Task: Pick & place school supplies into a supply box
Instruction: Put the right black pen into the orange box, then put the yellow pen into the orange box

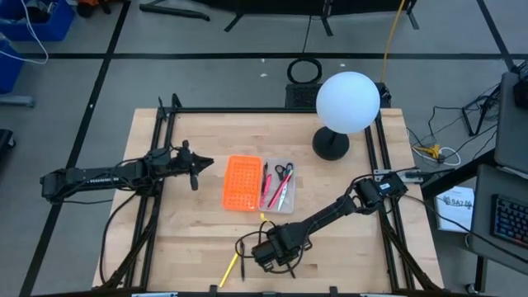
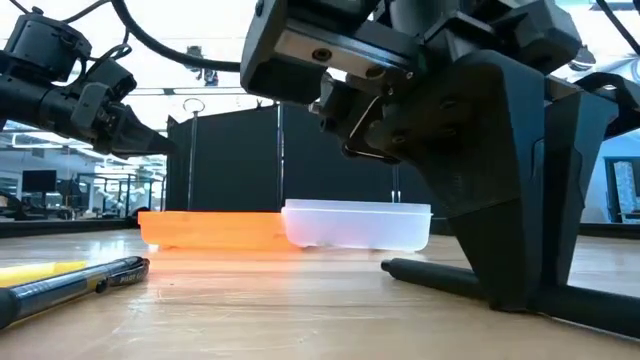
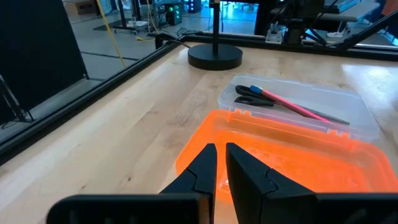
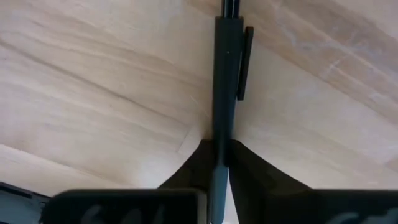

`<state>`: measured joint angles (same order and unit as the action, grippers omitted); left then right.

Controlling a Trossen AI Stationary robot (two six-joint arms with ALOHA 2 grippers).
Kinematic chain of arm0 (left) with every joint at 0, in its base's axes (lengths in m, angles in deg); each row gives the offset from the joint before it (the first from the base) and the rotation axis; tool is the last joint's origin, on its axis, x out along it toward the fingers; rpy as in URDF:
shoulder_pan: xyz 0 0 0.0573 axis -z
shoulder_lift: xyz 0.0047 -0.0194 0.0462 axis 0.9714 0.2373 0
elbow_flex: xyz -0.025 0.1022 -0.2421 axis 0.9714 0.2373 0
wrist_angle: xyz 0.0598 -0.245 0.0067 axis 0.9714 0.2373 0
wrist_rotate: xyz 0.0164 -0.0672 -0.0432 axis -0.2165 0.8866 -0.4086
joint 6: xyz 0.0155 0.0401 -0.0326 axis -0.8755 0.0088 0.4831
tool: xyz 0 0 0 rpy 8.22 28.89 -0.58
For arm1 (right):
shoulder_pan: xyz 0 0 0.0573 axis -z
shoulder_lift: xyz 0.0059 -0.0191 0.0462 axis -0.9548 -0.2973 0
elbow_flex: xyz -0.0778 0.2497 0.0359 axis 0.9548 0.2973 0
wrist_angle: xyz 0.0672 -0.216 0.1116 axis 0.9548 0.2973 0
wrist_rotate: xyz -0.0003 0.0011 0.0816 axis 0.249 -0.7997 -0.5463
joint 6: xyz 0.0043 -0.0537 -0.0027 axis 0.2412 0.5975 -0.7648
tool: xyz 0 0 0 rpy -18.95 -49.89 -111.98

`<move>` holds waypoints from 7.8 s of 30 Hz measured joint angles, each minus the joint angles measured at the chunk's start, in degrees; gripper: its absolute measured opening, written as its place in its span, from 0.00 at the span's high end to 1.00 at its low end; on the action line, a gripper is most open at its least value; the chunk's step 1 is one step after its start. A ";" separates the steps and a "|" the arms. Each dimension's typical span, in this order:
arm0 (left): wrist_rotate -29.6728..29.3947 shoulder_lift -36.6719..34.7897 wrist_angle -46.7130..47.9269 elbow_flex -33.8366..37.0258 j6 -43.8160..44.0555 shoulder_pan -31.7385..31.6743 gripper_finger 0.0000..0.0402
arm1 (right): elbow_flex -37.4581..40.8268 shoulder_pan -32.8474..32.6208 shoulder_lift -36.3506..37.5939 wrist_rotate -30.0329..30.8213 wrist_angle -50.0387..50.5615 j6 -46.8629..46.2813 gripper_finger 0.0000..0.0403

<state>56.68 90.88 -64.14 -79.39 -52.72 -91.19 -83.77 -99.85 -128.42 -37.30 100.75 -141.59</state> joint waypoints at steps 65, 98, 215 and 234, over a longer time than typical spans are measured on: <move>-0.13 0.00 -2.69 0.00 -0.33 0.00 0.89 | 26.10 31.57 23.86 12.97 -24.60 11.93 0.88; 11.95 0.00 -0.60 0.00 2.45 0.04 0.89 | 31.77 12.23 42.48 44.54 -36.76 76.65 0.87; 1.55 98.66 54.99 -84.11 100.13 58.62 0.60 | 97.78 15.04 118.27 23.67 -74.88 105.11 1.00; 3.34 98.66 59.49 -84.04 97.90 57.20 0.89 | 97.78 15.04 118.26 23.67 -73.20 102.22 1.00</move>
<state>60.02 189.54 -4.65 -163.43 45.18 -33.99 14.01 -84.80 -10.16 -13.64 27.55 -39.38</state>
